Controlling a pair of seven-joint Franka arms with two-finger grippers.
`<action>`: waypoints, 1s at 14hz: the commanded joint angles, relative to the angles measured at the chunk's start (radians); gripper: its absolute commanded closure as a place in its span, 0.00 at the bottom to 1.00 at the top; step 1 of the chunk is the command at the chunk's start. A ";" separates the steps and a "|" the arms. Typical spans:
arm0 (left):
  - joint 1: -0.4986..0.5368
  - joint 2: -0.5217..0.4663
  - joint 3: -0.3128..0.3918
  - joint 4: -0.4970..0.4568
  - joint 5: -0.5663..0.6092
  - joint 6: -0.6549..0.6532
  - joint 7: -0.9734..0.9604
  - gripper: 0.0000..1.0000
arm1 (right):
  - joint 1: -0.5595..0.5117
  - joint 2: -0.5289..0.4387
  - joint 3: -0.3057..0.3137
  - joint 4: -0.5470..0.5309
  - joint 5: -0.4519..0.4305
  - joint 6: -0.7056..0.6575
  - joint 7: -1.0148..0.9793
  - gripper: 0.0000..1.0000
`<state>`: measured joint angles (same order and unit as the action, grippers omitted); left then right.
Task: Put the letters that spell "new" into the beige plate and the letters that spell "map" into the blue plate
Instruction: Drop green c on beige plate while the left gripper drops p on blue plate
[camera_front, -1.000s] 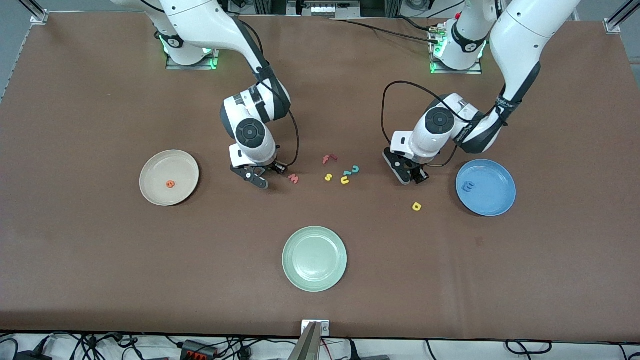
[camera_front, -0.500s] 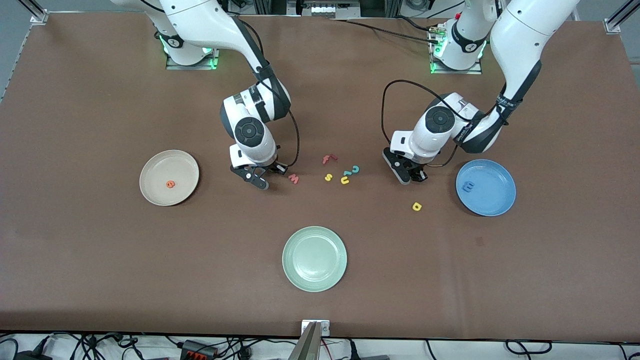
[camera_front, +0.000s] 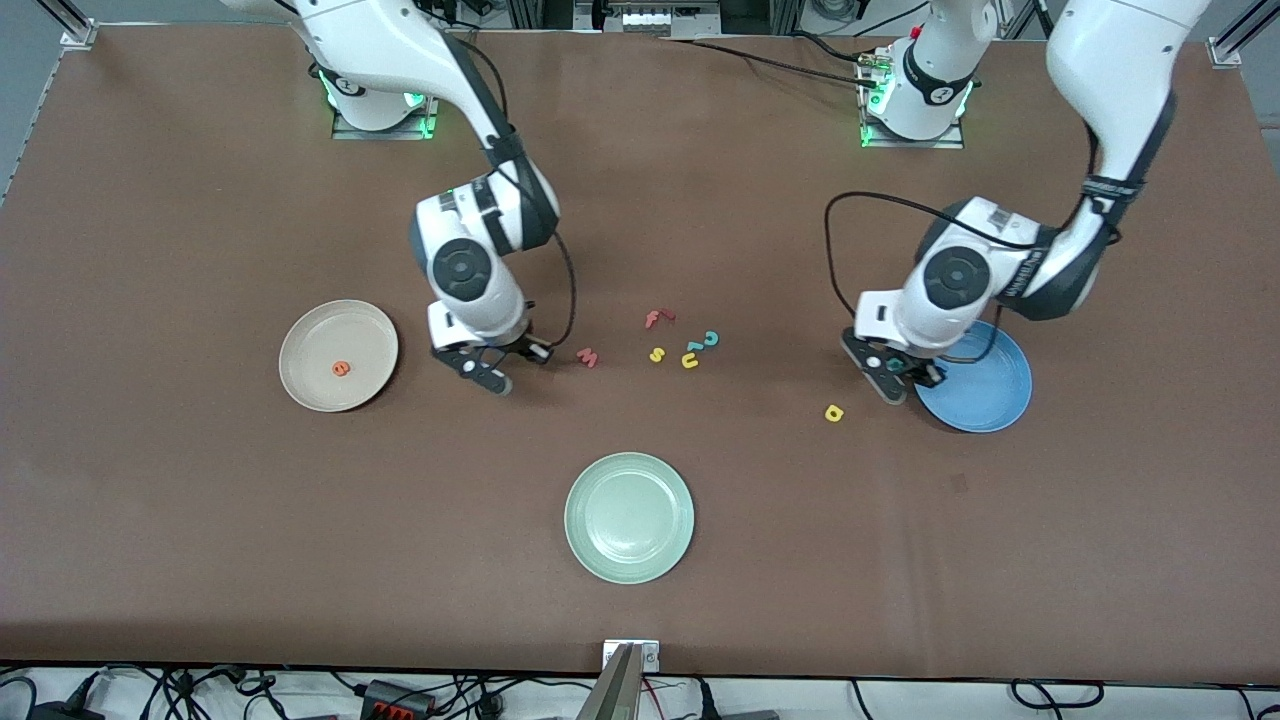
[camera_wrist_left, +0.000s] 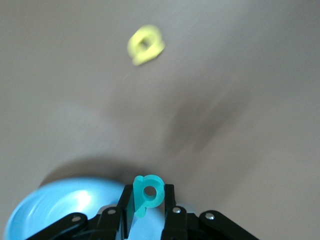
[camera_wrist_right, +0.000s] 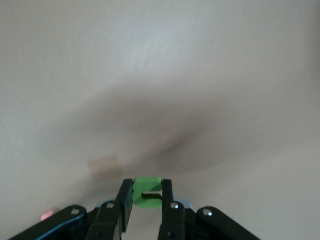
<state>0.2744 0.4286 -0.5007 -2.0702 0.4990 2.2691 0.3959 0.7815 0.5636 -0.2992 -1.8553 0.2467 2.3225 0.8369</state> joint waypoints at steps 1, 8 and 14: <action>0.093 0.005 -0.015 0.022 0.019 -0.060 0.038 0.85 | -0.057 -0.031 -0.084 0.002 -0.003 -0.096 -0.228 0.73; 0.253 -0.004 -0.048 -0.037 0.019 -0.063 0.038 0.00 | -0.183 -0.024 -0.230 -0.025 -0.004 -0.287 -0.731 0.72; 0.243 0.047 -0.179 0.105 0.003 -0.066 0.008 0.00 | -0.176 -0.034 -0.226 -0.005 0.008 -0.287 -0.717 0.00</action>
<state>0.5333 0.4409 -0.6418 -2.0420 0.4989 2.2143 0.4135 0.5975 0.5552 -0.5313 -1.8745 0.2461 2.0499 0.1214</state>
